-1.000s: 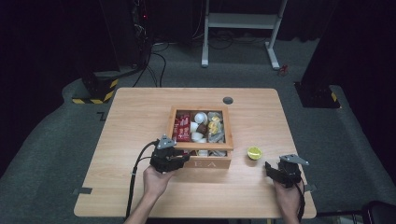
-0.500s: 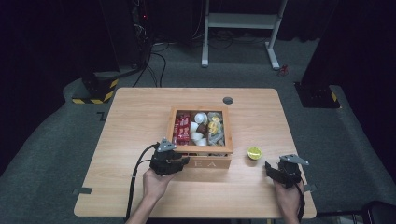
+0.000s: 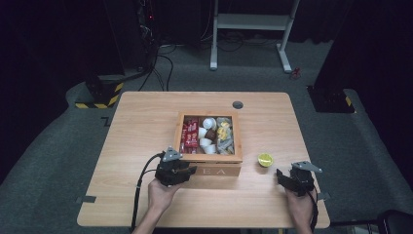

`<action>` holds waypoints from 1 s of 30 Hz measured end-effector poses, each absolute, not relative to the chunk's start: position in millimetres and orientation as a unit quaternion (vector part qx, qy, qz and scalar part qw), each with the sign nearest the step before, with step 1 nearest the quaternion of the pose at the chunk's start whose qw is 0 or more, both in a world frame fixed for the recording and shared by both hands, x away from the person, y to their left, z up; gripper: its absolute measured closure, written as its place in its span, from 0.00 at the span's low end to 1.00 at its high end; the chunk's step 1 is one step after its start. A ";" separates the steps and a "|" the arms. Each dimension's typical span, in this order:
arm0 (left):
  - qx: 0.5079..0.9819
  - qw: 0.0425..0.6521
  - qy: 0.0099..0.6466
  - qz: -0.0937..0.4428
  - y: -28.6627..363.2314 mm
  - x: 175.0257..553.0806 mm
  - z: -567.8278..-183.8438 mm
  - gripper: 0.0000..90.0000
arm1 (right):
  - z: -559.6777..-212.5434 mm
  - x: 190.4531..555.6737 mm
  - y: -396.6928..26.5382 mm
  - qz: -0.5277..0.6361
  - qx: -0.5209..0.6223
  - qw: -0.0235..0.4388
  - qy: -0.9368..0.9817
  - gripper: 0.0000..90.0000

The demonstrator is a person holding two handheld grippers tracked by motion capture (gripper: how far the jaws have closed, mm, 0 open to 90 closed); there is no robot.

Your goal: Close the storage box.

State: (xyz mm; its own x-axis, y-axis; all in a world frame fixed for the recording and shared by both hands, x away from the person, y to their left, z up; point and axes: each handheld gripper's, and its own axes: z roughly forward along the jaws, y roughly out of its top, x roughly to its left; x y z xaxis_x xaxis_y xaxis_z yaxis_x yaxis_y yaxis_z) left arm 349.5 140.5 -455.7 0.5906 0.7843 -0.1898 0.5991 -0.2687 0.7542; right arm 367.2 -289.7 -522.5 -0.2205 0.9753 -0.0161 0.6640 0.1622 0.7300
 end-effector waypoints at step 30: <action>0.794 0.412 0.437 0.098 145.5 343.8 -465.4 0.69 | -522.6 367.1 -289.7 0.306 0.570 0.254 0.719 0.39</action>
State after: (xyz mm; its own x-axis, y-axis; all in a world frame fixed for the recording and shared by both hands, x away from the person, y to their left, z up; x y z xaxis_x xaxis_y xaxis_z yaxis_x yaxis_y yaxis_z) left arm 343.8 145.5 -465.4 0.5988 0.7743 -0.2045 0.6128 -0.2786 0.7395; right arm 367.1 -289.7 -522.6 -0.2207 0.9752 -0.0166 0.6639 0.1627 0.7299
